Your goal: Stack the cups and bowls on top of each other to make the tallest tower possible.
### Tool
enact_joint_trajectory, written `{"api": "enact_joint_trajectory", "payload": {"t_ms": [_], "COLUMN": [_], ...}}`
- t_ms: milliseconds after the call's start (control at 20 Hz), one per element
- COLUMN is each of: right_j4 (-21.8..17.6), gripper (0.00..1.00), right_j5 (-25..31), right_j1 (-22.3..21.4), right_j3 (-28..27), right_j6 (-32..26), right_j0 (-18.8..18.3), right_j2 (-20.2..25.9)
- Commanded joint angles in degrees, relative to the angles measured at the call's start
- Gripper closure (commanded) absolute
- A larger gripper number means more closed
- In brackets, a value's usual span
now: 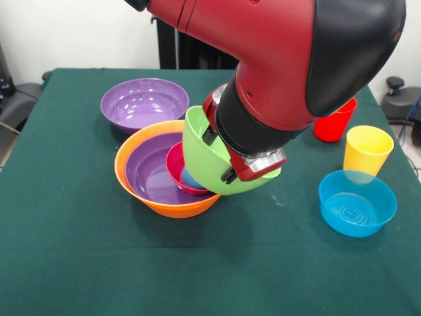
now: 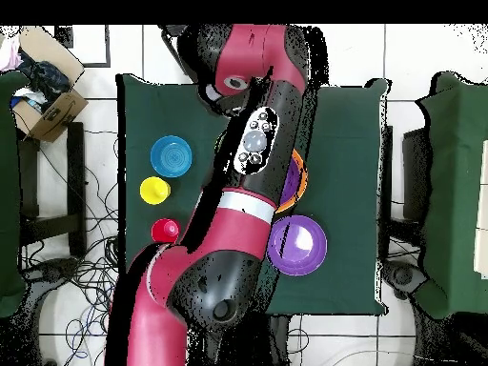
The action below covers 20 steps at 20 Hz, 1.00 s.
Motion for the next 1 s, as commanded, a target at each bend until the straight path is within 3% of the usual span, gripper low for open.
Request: {"api": "enact_joint_trajectory", "payload": {"t_ms": [50, 300, 350, 1000], "right_j4": [-3.9, -4.6, -4.8, -3.8], "gripper": [0.0, 0.0, 1.0, 1.0], "right_j5": [-5.2, -7.2, -8.1, -5.1], "right_j1": [-0.9, -1.2, -1.3, -1.5], "right_j3": [3.2, 3.7, 3.9, 4.5], "right_j6": [-1.6, -2.4, -3.1, -2.9], "right_j0": [1.8, 2.1, 2.2, 3.0], "right_j2": [4.1, 4.2, 4.3, 4.5]}}
